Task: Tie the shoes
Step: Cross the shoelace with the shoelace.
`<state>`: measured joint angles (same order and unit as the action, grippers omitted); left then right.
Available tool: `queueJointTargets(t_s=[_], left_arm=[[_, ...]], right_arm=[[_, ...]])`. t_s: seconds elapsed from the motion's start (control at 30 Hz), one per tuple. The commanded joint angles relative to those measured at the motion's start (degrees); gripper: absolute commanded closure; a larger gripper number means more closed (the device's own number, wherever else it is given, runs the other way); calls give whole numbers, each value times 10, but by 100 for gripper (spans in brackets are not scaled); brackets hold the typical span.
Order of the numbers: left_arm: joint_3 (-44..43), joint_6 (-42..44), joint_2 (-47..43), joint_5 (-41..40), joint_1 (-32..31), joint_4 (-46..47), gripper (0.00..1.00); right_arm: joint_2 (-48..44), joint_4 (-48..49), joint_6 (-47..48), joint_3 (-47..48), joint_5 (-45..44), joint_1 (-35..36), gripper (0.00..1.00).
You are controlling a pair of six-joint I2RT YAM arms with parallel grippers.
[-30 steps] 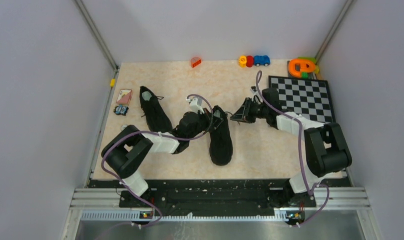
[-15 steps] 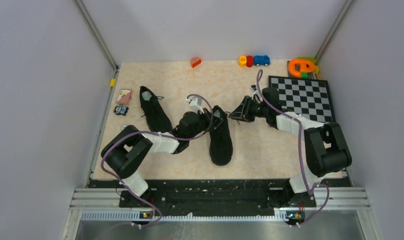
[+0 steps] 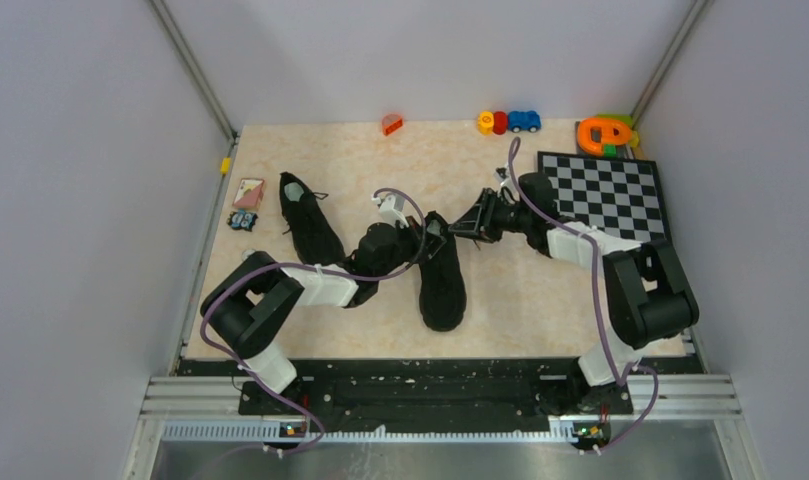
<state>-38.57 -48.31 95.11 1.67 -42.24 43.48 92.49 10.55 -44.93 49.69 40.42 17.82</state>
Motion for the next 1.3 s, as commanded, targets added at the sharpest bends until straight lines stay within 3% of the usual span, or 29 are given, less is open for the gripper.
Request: queueJointTargets(t_s=[0.0,0.17,0.43,0.7,1.27], left_arm=[[-11,6,-7,20,-4,-28,100],[-10,7,-8,20,-4,-28,100],[-8,8,-9,19,-4,-28,100],[-17,7,-10,19,-2,-41,100],[-61,-17,8,47,0,-51,100]], right_arm=[[18,31,-16,26,9,10,64],[29,52,-33,23,16,10,64],[35,90,-62,15,33,11,74],[21,97,-73,15,43,12,100],[-22,50,-61,21,27,21,100]])
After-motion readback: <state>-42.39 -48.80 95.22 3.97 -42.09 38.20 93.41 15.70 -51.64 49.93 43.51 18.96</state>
